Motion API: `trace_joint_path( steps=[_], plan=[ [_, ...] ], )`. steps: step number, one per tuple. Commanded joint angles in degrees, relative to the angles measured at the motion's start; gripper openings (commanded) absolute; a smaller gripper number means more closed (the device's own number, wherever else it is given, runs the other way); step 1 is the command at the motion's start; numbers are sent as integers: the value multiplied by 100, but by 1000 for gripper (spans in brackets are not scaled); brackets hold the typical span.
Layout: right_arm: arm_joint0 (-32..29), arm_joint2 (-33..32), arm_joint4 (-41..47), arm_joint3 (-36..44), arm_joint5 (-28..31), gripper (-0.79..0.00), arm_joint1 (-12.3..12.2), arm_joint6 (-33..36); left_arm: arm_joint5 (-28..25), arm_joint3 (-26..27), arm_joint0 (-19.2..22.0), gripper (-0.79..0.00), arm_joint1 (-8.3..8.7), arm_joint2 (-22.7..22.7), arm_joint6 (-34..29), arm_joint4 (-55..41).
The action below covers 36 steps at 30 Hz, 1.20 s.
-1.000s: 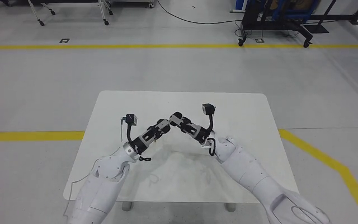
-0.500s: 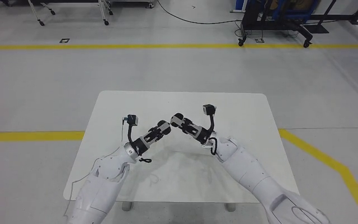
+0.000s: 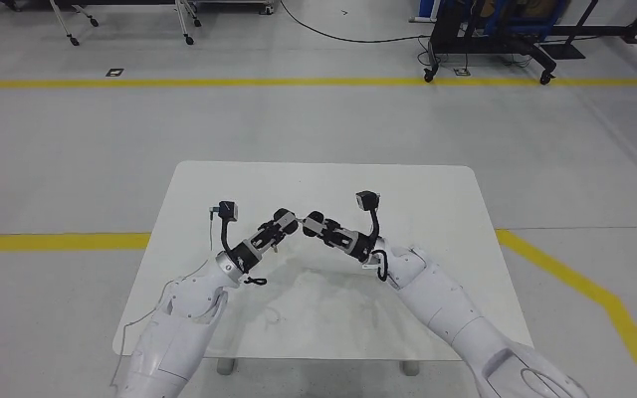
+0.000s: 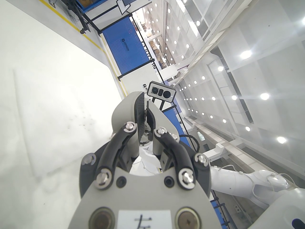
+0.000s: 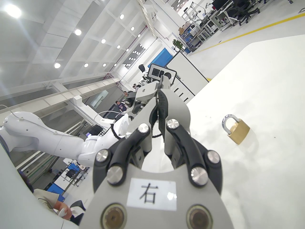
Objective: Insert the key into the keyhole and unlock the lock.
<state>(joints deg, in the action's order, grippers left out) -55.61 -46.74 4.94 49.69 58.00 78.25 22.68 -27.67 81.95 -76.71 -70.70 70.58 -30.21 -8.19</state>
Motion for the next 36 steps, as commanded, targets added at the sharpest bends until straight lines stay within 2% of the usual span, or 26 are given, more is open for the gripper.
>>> trace_joint_path(
  steps=[1, 5, 6, 7, 8, 15, 20, 23, 26, 30, 33, 36],
  plan=[
    [4, -5, 22, -9, 0, -785, 1, 83, 3, 1, -1, -785, 1, -4, -1, 6],
    [22, -52, 30, -43, 0, -785, 2, 144, 13, -11, 4, -785, 4, -1, 2, 2],
    [21, -76, 25, -37, 0, -785, 2, 122, 11, -16, 7, -523, 6, 5, -4, -2],
    [20, -106, 0, -31, 0, -785, -2, 99, 16, -21, 11, -308, 9, 19, -1, -8],
    [13, -139, -32, -24, 0, -785, -7, 72, 15, -18, 15, 0, 13, 45, 6, -14],
    [-127, -427, -208, 108, 0, -785, -78, -161, 12, 173, -98, 0, 93, 537, 13, -302],
    [-127, -427, -208, 108, 0, -785, -78, -161, 324, 468, -336, 0, 196, 1005, -132, -172],
    [-127, -427, -208, 108, 0, -785, -78, -161, 628, 727, -491, 0, 280, 1223, -78, 910],
    [-127, -427, -208, 108, 0, -785, -78, -161, 884, 1145, -740, 0, 342, 1215, -58, 2246],
    [-127, -427, -208, 108, 0, -785, -78, -161, 1312, 1570, -994, 0, 404, 1033, -267, 3831],
    [-127, -427, -208, 108, 0, -785, -78, -161, 1713, 1672, -1054, 0, 420, 787, -201, 5037],
    [-127, -427, -208, 108, 0, -785, -78, -161, 1948, 1546, -1001, 0, 374, 473, 66, 5292]
  ],
)
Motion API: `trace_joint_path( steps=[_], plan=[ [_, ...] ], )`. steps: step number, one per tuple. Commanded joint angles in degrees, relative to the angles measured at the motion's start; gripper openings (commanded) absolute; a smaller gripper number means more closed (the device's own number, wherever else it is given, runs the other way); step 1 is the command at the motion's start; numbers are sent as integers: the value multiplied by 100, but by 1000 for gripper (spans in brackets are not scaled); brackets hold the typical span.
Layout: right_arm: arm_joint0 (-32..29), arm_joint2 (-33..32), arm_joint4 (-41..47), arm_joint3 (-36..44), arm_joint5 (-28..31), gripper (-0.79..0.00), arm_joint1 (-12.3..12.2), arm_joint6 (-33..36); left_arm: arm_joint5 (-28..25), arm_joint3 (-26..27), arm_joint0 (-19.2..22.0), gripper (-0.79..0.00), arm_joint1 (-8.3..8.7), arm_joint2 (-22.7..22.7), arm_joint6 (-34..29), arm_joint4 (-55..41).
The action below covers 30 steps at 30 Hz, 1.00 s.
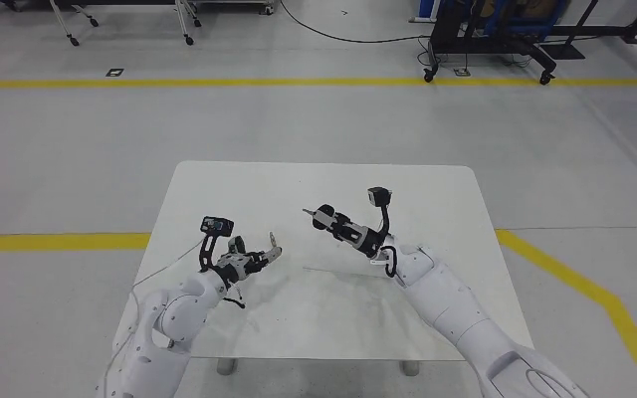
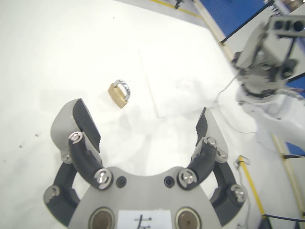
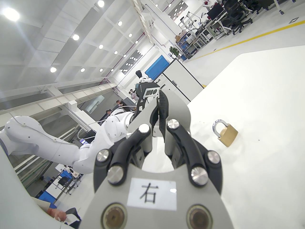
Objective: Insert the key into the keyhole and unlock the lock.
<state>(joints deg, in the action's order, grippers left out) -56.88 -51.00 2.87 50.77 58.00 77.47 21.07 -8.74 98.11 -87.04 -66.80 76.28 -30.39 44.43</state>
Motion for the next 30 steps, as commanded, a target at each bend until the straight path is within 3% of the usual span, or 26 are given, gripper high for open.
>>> trace_joint_path(
  steps=[1, 4, 11, 15, 20, 28, 29, 30],
  plan=[
    [0, 0, 0, 0, 0, -785, 0, 0, 160, -178, 98, 0, -31, -182, 155, 134],
    [0, 0, 0, 0, 0, -785, 0, 0, 476, -503, 343, 0, -86, -489, 326, 479],
    [0, 0, 0, 0, 0, -785, 0, 0, 797, -1002, 806, -209, -186, -907, 453, 774],
    [0, 0, 0, 0, 0, -785, 0, 0, 845, -1061, 902, -499, -200, -994, 436, 972],
    [0, 0, 0, 0, 0, -785, 0, 0, 981, -1042, 927, -653, -193, -1070, 419, 1509],
    [0, 0, 0, 0, 0, -785, 0, 0, 1035, -1048, 954, -680, -204, -1144, 416, 1887],
    [0, 0, 0, 0, 0, -785, 0, 0, 1038, -1043, 959, -699, -205, -1154, 408, 1939],
    [0, 0, 0, 0, 0, -785, 0, 0, 1031, -1041, 962, -785, -206, -1160, 394, 1963]
  ],
)
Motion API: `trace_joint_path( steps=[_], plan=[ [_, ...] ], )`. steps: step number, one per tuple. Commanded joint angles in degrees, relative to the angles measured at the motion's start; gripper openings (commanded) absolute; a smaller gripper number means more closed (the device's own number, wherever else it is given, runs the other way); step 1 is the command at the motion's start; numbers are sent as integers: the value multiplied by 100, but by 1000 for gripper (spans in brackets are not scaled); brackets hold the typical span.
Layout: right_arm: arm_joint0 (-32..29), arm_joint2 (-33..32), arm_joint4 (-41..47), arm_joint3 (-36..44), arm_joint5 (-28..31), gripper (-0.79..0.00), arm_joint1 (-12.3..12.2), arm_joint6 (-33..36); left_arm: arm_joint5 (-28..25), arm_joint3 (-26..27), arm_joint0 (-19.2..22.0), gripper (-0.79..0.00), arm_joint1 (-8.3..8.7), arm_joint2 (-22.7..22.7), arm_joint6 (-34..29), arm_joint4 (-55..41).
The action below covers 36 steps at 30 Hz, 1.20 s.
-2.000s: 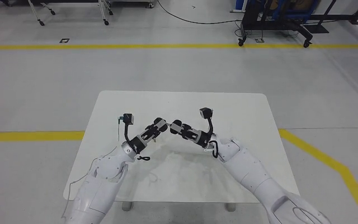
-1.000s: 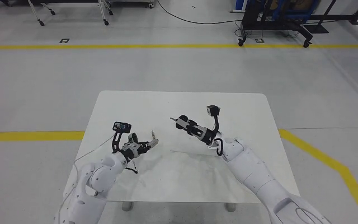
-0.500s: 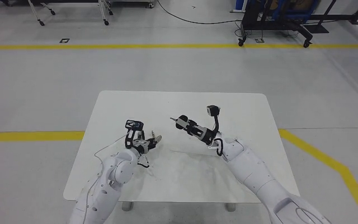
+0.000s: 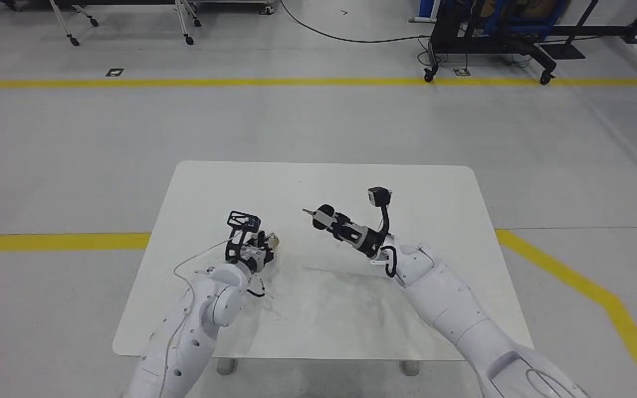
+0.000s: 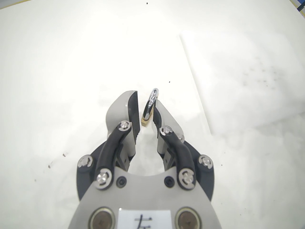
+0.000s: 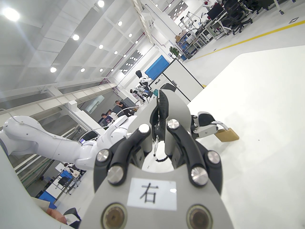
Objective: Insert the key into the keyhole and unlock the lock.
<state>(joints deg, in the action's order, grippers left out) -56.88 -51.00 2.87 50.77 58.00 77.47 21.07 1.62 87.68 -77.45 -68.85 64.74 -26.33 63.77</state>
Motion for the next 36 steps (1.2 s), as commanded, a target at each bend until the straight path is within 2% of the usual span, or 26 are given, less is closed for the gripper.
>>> trace_joint_path(
  steps=[1, 14, 18, 27, 28, 31, 32, 34, 36],
  plan=[
    [0, 0, 0, 0, 0, -785, 0, 0, -9, 6, 8, -785, -2, -5, -27, 46],
    [0, 0, 0, 0, 0, -785, 0, 0, 65, -28, 62, -785, -18, 76, -134, 198],
    [0, 0, 0, 0, 0, -785, 0, 0, -3, -1, 17, -785, -29, 237, 45, -213],
    [0, 0, 0, 0, 0, -785, 0, 0, -151, -26, -38, -785, -3, 335, 12, 2],
    [0, 0, 0, 0, 0, -785, 0, 0, -154, -34, -43, -714, -5, 327, 7, 20],
    [0, 0, 0, 0, 0, -785, 0, 0, -146, -59, -50, -665, -12, 306, 30, 59],
    [0, 0, 0, 0, 0, -785, 0, 0, -142, -65, -54, -625, -16, 299, 40, 64],
    [0, 0, 0, 0, 0, -785, 0, 0, -127, -73, -61, -499, -21, 291, 42, 77],
    [0, 0, 0, 0, 0, -785, 0, 0, -115, -69, -67, -465, -25, 292, 59, 90]
  ],
)
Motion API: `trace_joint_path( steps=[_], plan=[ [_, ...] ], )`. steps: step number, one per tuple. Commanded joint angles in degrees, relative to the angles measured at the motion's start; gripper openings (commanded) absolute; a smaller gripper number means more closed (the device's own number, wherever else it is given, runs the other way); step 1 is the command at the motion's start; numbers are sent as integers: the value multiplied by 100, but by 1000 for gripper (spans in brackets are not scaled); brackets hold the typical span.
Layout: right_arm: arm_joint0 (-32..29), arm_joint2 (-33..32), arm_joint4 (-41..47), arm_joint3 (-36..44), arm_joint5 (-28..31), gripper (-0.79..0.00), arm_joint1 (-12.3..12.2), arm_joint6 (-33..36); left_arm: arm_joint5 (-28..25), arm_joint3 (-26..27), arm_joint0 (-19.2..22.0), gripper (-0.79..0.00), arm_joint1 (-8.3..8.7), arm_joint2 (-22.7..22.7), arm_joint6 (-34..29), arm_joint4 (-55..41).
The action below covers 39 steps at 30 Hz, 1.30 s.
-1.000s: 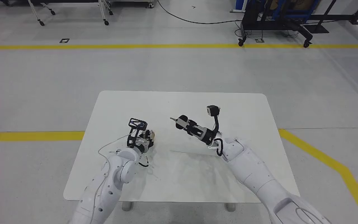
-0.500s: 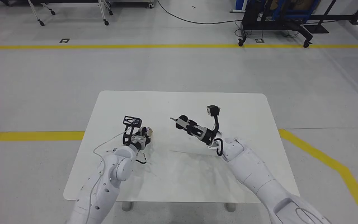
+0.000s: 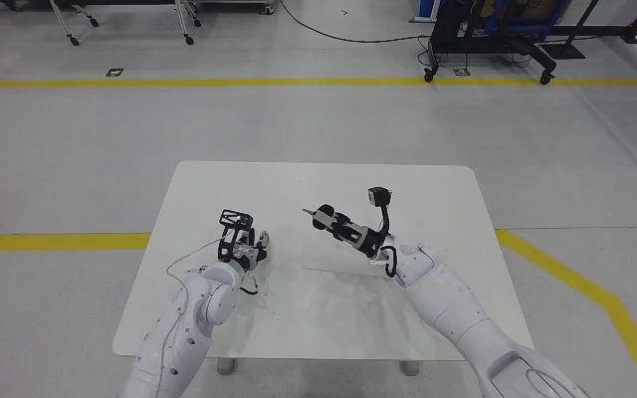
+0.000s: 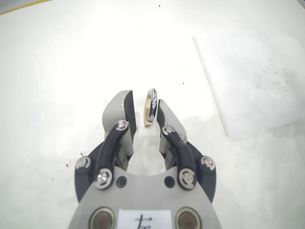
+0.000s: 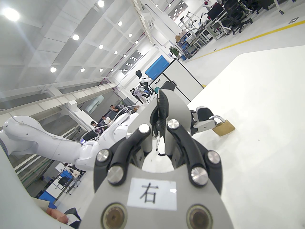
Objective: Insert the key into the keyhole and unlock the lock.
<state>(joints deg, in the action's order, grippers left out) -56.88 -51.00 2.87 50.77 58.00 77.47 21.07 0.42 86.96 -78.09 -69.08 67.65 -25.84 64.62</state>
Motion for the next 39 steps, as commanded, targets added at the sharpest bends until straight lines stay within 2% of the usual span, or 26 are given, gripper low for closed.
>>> trace_joint_path(
  steps=[1, 4, 5, 8, 10, 21, 26, 32, 36, 39],
  plan=[
    [0, 0, 0, 0, 0, -785, 0, 0, 9, 4, -7, -459, -3, 2, 18, 13],
    [0, 0, 0, 0, 0, -785, 0, 0, 45, -2, -14, -483, -7, 5, 8, 59],
    [0, 0, 0, 0, 0, -785, 0, 0, 56, -3, -10, -542, -9, 0, -7, 87],
    [0, 0, 0, 0, 0, -785, 0, 0, 135, -27, 24, -637, -18, -23, 29, 209],
    [0, 0, 0, 0, 0, -785, 0, 0, 181, -58, 57, -779, -28, -43, 69, 270],
    [0, 0, 0, 0, 0, -785, 0, 0, 327, -321, 221, -785, -66, -41, -27, 411],
    [0, 0, 0, 0, 0, -785, 0, 0, -350, -184, 200, -785, -123, 216, -16, -1358],
    [0, 0, 0, 0, 0, -785, 0, 0, -1065, -188, 216, -785, -134, 662, -292, -3346],
    [0, 0, 0, 0, 0, -785, 0, 0, -1338, -303, 275, -785, -149, 862, -668, -4745],
    [0, 0, 0, 0, 0, -785, 0, 0, -1433, -422, 345, -785, -152, 925, -922, -5384]
  ],
)
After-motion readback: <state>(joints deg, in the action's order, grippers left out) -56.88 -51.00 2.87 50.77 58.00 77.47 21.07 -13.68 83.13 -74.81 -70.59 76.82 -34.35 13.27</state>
